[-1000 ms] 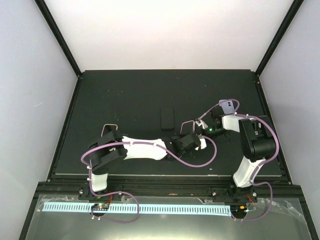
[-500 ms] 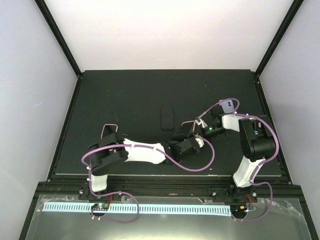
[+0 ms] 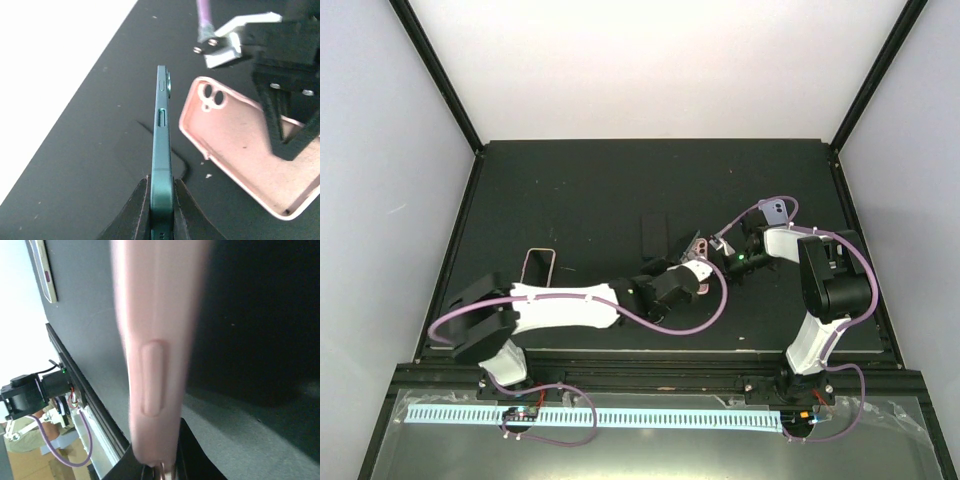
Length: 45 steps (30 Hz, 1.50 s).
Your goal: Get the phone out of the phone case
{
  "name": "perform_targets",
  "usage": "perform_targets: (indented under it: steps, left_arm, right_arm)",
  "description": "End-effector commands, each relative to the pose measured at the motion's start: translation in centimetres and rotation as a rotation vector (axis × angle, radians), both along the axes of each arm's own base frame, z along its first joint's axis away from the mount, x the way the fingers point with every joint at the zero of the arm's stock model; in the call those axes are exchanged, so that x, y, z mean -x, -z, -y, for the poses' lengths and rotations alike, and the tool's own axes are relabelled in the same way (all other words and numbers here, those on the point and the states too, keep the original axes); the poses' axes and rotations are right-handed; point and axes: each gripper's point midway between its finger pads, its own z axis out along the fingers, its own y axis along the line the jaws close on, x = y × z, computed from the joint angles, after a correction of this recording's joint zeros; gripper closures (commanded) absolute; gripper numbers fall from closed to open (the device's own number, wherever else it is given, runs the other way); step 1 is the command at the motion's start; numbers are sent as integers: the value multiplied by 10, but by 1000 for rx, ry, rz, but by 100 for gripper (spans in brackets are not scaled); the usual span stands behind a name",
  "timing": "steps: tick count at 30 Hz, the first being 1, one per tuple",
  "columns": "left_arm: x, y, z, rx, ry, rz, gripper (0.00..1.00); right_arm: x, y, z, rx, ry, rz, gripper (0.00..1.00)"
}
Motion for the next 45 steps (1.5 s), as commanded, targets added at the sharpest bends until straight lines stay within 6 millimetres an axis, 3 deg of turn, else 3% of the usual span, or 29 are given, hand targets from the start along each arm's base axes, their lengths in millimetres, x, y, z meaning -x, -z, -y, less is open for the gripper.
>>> perform_targets:
  steps: [1, 5, 16, 25, 30, 32, 35, 45]
  left_arm:
    - [-2, -48, -28, 147, -92, 74, 98]
    - [-2, -44, -48, 153, -119, 72, 99]
    - [-51, -13, -117, -80, -415, 153, 98]
    - [-69, 40, -115, -296, -400, 126, 98]
    - [-76, 59, -115, -349, -399, 100, 98]
    - [-78, 64, -115, -343, -394, 84, 94]
    - [-80, 69, -113, -336, -380, 64, 79]
    - [-84, 79, -116, -341, -390, 16, 61]
  right_arm:
    - [-11, -9, 3, 17, 3, 61, 99]
    - [-13, -9, 4, 15, 5, 65, 99]
    - [-14, -15, 4, 3, 5, 85, 99]
    - [-15, -17, 4, -15, 7, 79, 99]
    - [-15, -20, 4, -22, 9, 80, 99]
    - [-15, -20, 5, -23, 14, 80, 99]
    - [-16, -20, 5, -27, 14, 78, 99]
    - [-17, -20, 7, -30, 21, 76, 99]
